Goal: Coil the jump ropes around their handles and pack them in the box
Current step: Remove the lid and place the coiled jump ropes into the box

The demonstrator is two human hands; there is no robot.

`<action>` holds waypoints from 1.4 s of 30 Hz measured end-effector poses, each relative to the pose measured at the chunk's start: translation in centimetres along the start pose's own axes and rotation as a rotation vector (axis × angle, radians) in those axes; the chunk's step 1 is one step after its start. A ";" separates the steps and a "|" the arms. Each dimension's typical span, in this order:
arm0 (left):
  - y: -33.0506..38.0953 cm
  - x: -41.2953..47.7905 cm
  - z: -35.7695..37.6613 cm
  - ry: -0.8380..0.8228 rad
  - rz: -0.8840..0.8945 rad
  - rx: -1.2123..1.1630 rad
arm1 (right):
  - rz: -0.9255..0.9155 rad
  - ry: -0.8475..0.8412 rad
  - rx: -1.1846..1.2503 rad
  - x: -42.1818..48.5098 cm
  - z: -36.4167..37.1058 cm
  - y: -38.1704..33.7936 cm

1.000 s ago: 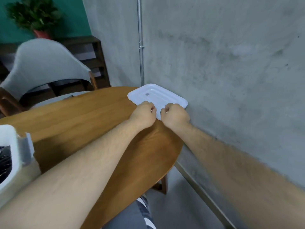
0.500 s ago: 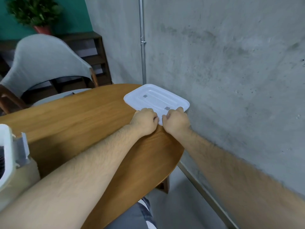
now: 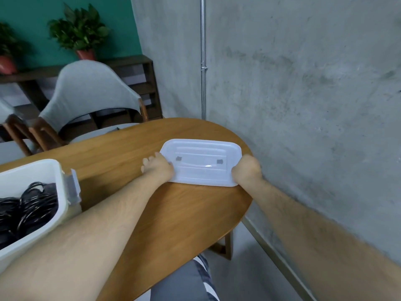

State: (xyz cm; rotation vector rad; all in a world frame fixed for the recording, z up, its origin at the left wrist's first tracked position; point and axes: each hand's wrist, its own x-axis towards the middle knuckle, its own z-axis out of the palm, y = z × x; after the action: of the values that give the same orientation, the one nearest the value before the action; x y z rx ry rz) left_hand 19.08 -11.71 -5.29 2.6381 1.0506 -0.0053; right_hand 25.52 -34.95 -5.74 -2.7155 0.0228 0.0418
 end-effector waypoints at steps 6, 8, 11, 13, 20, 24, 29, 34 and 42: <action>0.3 -0.9 -2.7 0.077 -0.040 -0.177 | 0.010 0.111 0.123 -1.1 -0.9 -0.9; 0.3 -1.1 -4.0 0.143 -0.047 -0.185 | -0.032 0.157 0.159 -1.1 -1.6 -1.5; -0.5 -1.5 -6.4 0.237 -0.082 -0.236 | -0.094 0.210 0.184 -1.7 -3.3 -3.3; -1.6 -1.7 -8.6 0.263 -0.080 -0.299 | -0.112 0.249 0.215 -2.3 -4.8 -4.8; -8.7 -3.8 -18.0 0.441 -0.114 -0.421 | -0.295 0.258 0.364 -5.6 -7.5 -12.2; -15.6 -6.1 -22.6 0.522 -0.184 -0.502 | -0.432 0.198 0.534 -9.9 -7.6 -17.9; -24.9 -11.0 -26.0 0.647 -0.269 -0.575 | -0.567 0.049 0.603 -16.0 -5.3 -24.7; -33.8 -15.3 -27.4 0.767 -0.323 -0.812 | -0.708 -0.025 0.691 -21.5 -3.2 -29.1; -37.4 -18.6 -30.1 0.835 -0.365 -1.245 | -0.686 -0.065 0.996 -25.1 -4.7 -32.3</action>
State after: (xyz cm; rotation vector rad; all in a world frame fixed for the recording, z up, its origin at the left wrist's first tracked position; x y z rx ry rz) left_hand -22.88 9.85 15.23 1.2510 1.1473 1.2802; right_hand 1.31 -7.24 12.68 -1.6145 -0.7031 -0.0684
